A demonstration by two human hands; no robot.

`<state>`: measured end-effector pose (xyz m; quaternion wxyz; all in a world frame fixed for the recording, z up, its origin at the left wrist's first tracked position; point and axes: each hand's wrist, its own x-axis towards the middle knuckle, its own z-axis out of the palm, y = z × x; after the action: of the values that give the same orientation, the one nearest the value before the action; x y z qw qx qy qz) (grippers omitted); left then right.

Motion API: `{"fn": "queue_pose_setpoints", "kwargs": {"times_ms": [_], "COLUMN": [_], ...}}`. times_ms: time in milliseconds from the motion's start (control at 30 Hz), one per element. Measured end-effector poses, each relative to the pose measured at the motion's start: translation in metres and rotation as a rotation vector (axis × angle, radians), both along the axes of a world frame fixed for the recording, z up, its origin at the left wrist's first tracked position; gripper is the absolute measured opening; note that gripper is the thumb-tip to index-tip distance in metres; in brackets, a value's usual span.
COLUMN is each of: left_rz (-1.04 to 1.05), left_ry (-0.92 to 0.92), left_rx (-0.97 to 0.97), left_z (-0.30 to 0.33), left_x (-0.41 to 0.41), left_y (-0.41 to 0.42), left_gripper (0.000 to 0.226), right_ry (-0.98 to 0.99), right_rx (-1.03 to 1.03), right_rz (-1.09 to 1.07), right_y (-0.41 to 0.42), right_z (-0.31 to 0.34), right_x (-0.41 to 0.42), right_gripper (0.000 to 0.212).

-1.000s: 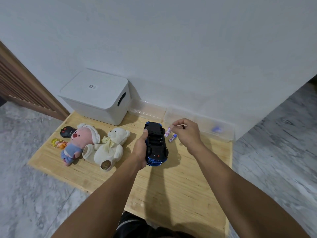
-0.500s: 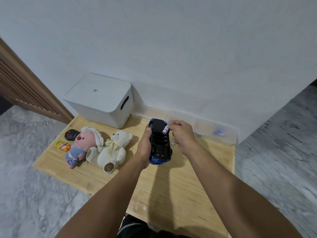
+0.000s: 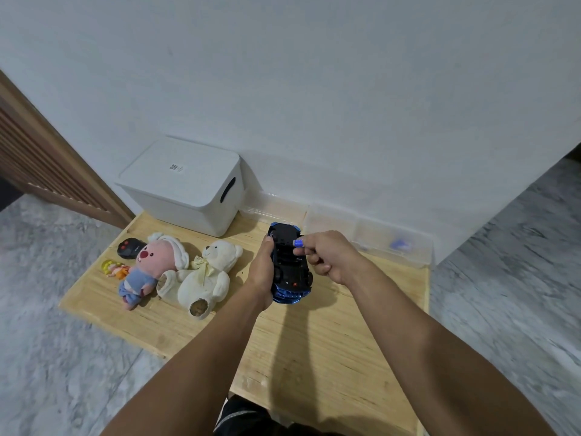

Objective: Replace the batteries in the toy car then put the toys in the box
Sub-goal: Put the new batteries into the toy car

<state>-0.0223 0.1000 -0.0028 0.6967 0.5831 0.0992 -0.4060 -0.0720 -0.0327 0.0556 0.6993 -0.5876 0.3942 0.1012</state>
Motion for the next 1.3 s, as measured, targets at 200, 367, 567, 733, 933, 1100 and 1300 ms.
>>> {"fn": "queue_pose_setpoints", "kwargs": {"times_ms": [200,367,567,733,933,1100,1300], "left_rz": [-0.006,-0.016,-0.007,0.015,-0.014,-0.047,-0.021], "left_ry": [-0.021,-0.007,-0.023,-0.177,-0.225,-0.213,-0.185], "left_rx": [0.006,-0.026,-0.043,-0.117,-0.112,-0.151,-0.157], "left_z": [0.003,0.005,0.005,0.01,0.01,0.016,0.019], "left_x": [0.0,0.001,0.002,0.001,0.003,-0.002,-0.004], "left_y": [-0.001,0.0,0.003,0.0,0.001,0.0,-0.001], "left_gripper": [0.054,0.055,0.052,0.034,0.036,0.04,0.04], "right_ry": [-0.034,-0.141,-0.094,-0.108,-0.119,-0.137,-0.17], "right_rx": [-0.437,-0.49,-0.684,-0.755,-0.829,-0.774,-0.685], "right_rz": [0.23,0.033,0.016,0.018,0.057,-0.008,-0.036], "right_y": [0.008,0.014,0.013,0.011,0.01,0.013,0.013], "right_z": [-0.001,-0.007,-0.011,-0.015,-0.02,-0.026,-0.031], "right_x": [0.001,0.001,-0.003,-0.004,-0.007,-0.006,-0.006], "right_gripper": [0.021,0.012,0.016,0.017,0.009,0.005,0.005]}}
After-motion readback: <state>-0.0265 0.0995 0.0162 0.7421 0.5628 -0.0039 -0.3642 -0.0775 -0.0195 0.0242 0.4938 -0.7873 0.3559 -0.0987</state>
